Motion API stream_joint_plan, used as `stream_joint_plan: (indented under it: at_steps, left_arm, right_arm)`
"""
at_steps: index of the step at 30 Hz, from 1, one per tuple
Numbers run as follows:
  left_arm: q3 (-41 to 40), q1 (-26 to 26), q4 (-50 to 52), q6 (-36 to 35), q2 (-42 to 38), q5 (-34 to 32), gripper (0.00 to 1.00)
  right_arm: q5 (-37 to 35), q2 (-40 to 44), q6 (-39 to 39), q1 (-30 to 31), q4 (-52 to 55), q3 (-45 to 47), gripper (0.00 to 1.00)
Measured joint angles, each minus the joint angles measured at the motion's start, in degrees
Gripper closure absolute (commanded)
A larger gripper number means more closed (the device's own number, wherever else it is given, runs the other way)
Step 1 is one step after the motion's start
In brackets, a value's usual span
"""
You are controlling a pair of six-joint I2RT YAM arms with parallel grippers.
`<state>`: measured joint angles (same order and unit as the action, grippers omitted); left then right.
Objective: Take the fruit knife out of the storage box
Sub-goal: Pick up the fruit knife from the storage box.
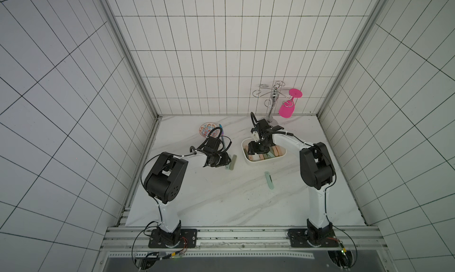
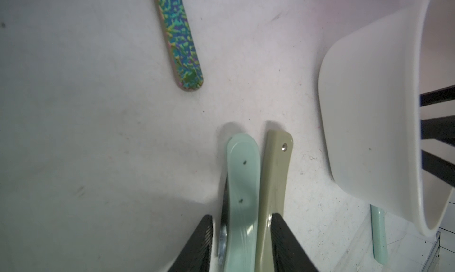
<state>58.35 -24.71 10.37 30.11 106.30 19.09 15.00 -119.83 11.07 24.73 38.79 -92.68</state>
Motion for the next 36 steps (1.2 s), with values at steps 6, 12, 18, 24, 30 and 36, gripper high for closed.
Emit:
stream_joint_plan:
  at_steps: [6,12,18,24,30,36]
  left_arm:
    - [-0.07,-0.28,-0.20,0.44,0.00,-0.46,0.58]
    - [-0.07,-0.37,-0.26,0.74,0.00,-0.68,0.58]
    - [-0.11,-0.92,-0.24,1.16,-0.13,-0.66,0.59]
    - [-1.09,-1.46,-0.39,1.66,-0.81,-0.35,0.59]
    - [-1.66,-1.99,-0.76,2.08,-1.11,0.07,0.60]
    - [-1.73,-2.97,-0.74,2.08,-1.14,0.09,0.60]
  right_arm:
    - [0.15,-0.02,0.00,-0.02,0.02,0.00,0.41]
    - [0.15,-0.02,-0.02,-0.02,0.00,-0.02,0.41]
    - [0.15,-0.02,-0.02,-0.02,0.00,-0.02,0.41]
    - [0.15,-0.02,-0.07,-0.02,0.00,-0.02,0.41]
    - [0.15,-0.02,-0.11,0.00,0.00,-0.02,0.40]
    - [0.13,-0.02,-0.37,0.00,0.00,-0.02,0.39]
